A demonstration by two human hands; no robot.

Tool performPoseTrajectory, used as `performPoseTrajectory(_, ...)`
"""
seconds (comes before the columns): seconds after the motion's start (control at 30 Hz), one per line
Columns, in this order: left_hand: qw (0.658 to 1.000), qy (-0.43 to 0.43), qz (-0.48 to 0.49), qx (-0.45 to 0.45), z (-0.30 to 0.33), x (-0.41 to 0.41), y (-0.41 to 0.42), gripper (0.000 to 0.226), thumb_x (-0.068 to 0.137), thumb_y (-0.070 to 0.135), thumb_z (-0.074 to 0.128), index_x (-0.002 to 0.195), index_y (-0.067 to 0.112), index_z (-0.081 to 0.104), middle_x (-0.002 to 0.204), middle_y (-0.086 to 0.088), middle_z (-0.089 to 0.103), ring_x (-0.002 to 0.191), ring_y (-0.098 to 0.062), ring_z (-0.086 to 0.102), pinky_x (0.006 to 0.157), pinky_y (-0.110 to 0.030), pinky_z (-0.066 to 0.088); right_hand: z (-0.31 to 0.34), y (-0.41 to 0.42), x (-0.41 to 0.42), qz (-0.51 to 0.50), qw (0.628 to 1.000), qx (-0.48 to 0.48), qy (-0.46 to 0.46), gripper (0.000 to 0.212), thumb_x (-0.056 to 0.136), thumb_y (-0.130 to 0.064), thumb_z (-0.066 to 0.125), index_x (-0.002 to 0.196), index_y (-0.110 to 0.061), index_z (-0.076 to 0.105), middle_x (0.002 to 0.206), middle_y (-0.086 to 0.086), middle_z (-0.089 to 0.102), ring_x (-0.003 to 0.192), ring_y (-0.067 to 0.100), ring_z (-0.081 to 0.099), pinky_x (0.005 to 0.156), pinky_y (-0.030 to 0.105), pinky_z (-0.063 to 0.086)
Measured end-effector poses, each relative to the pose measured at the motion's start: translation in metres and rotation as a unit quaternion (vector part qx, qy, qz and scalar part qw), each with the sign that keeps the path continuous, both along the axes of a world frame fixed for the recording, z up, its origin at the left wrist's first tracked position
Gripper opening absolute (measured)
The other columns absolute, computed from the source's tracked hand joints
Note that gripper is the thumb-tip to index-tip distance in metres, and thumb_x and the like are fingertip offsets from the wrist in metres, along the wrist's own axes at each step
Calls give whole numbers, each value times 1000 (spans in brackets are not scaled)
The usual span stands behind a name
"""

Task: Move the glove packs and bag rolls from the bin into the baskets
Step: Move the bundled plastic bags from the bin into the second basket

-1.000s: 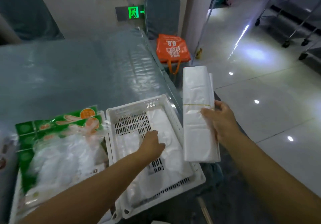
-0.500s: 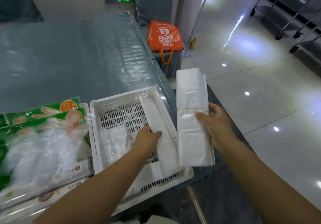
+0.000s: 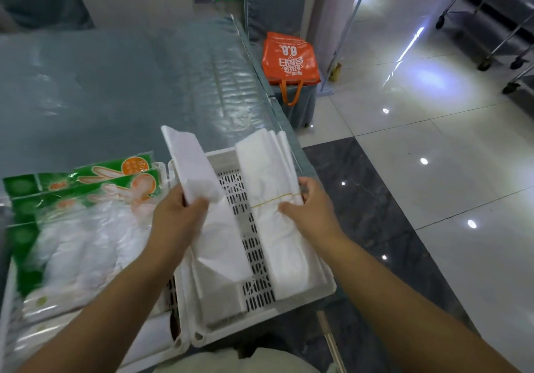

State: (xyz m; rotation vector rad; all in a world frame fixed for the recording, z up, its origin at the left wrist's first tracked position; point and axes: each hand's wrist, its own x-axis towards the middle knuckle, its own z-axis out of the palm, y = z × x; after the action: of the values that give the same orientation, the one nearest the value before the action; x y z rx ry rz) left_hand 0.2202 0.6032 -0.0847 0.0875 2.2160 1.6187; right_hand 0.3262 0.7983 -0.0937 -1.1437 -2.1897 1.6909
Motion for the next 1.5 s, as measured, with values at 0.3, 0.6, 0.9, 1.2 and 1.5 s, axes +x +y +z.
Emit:
performPoseTrajectory(0.3,1000,-13,22,2,-10,5,-29,13,75,24,63,80,35,63,85,7,70,77,-17,66,68,-37,55,-44,-49,2,179,835,505,-125,65,76,-2,71,134,-6,42,140,20,42,128,36,41,103,42,39)
performPoseTrajectory(0.6,1000,-5,15,16,-6,8,-34,17,79,21,63,82,38,64,87,8,70,79,-14,66,62,-30,52,-75,-62,9,257,856,395,-213,99,77,-61,55,146,-27,-7,156,17,5,142,35,-1,114,47,-4)
performPoseTrajectory(0.9,999,2,-35,21,3,15,-23,24,82,21,62,78,45,63,81,17,70,74,-2,65,60,-22,47,-46,-50,33,175,895,391,-125,55,88,-29,56,137,-16,34,137,6,43,121,23,43,103,34,35)
performPoseTrajectory(1.2,997,-3,-68,29,6,17,-11,22,84,16,61,83,38,60,93,10,67,84,-10,63,65,-26,50,-25,-48,68,338,724,511,-317,13,87,-11,55,99,-15,58,101,6,62,91,25,59,90,37,36)
performPoseTrajectory(1.5,998,-2,-59,26,4,14,-13,21,83,13,61,87,34,63,91,8,70,81,-13,66,66,-28,51,-25,-51,47,268,844,413,-213,13,94,-23,47,104,-15,49,93,3,63,69,20,59,57,30,40)
